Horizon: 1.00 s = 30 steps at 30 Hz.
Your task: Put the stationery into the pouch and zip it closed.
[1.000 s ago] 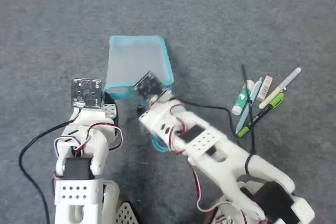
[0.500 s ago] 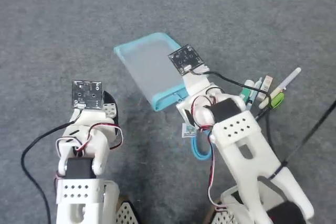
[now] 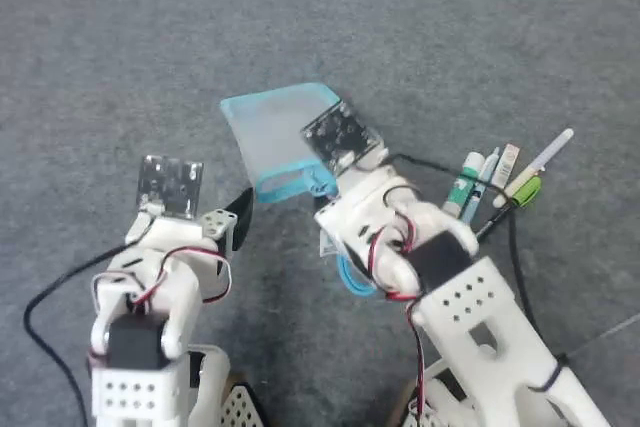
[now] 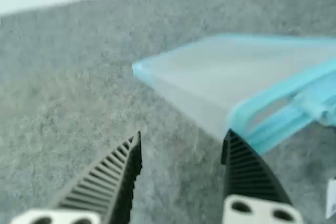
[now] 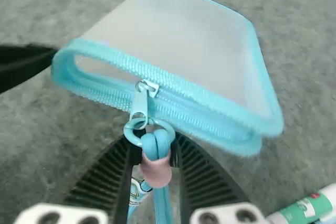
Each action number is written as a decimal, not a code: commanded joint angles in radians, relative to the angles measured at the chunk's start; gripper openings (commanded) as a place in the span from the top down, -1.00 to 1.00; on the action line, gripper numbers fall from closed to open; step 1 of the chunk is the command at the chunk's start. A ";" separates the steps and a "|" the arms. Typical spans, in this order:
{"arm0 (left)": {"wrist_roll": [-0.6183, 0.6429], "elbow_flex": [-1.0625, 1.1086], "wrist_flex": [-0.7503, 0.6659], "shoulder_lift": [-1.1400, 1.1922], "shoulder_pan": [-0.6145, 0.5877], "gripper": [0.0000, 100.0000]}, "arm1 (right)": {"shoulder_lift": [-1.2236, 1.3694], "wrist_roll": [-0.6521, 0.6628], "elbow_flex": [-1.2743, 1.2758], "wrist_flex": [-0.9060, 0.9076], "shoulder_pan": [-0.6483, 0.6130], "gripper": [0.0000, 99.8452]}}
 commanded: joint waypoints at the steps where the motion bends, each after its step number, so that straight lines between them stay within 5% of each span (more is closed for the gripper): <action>1: -0.026 0.005 0.021 -0.130 0.054 0.52 | -0.061 -0.014 -0.005 -0.021 -0.015 0.99; 30: -0.002 0.117 -0.103 -0.143 0.018 0.40 | -0.051 0.008 0.052 0.039 -0.088 0.99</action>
